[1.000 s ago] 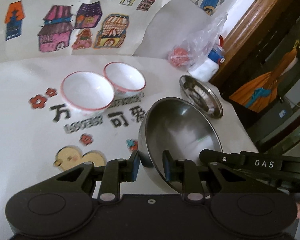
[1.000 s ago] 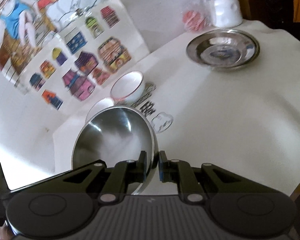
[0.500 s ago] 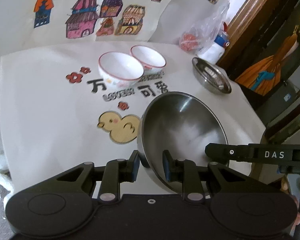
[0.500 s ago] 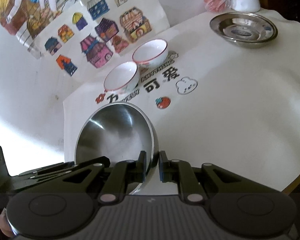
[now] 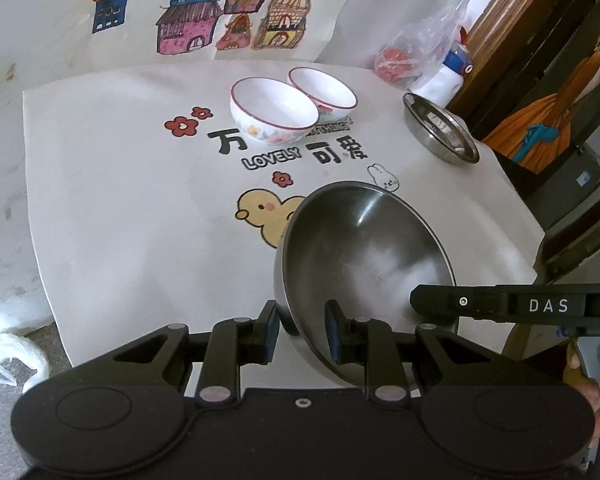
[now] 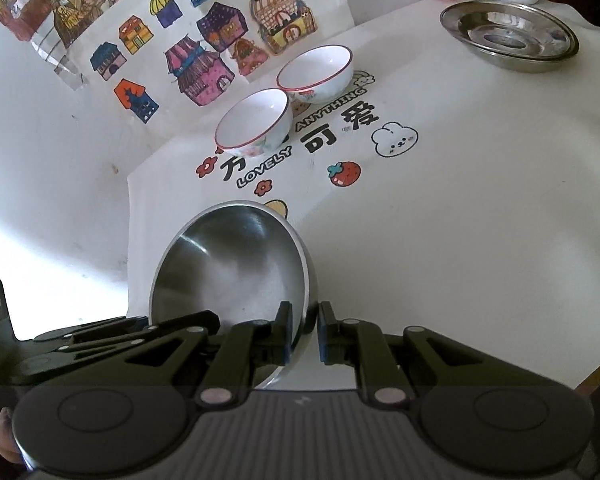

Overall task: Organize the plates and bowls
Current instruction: 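Lower the deep steel bowl onto the sheet and open both tools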

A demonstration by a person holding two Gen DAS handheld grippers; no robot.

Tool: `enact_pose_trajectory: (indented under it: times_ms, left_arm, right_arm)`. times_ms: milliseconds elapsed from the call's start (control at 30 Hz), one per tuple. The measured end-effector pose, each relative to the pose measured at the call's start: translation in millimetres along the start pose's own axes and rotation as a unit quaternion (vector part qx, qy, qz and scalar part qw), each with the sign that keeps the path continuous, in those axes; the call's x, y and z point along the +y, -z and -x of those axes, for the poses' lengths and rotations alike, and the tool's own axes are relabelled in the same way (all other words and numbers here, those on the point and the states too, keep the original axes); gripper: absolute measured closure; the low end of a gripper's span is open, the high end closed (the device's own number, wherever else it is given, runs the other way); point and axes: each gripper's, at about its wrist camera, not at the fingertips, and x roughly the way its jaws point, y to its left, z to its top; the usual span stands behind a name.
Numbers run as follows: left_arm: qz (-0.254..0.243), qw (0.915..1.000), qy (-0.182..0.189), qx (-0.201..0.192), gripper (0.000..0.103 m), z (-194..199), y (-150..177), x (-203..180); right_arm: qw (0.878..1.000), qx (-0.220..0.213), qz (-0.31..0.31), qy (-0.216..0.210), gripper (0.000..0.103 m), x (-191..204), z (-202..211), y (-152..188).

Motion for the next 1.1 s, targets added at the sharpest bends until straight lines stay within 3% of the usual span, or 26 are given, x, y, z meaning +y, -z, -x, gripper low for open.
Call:
enact_pose_trajectory:
  times_ms: [200,433,600,733,867,967,1100]
  left_arm:
    - [-0.003,0.9999,-0.002,0.016,0.078,-9.8,0.7,4.1]
    - [-0.016,0.9999,0.0,0.002,0.076,-9.6,-4.8,4.6]
    - [-0.043,0.9989,-0.003,-0.016,0.062,-6.5,-3.3,6.7]
    - [-0.041,0.9989,0.009,-0.023,0.041,-2.8,-3.6,12.7]
    - [-0.043,0.9985,0.016,-0.032,0.034,3.7,-5.9,18.0]
    - [-0.039,0.9981,0.019,-0.044,0.026,10.6,-11.0,23.4]
    - [-0.026,0.9969,0.017,-0.073,0.023,20.6,-24.2,33.2]
  right_arm:
    - [1.0,0.001,-0.003,-0.003,0.086,-3.1,-2.7,-2.1]
    - [1.0,-0.005,0.007,-0.015,0.075,-4.8,-0.9,-2.5]
    - [1.0,-0.017,0.013,-0.01,0.063,-7.1,6.5,-6.2]
    - [1.0,-0.028,0.008,-0.008,0.054,-11.8,12.4,-12.1]
    - [0.999,-0.038,0.008,-0.01,0.04,-15.4,17.3,-18.9]
    - [0.999,-0.046,0.007,-0.019,0.018,-17.6,19.1,-26.8]
    - [0.998,-0.055,0.007,-0.029,0.012,-19.8,16.4,-40.6]
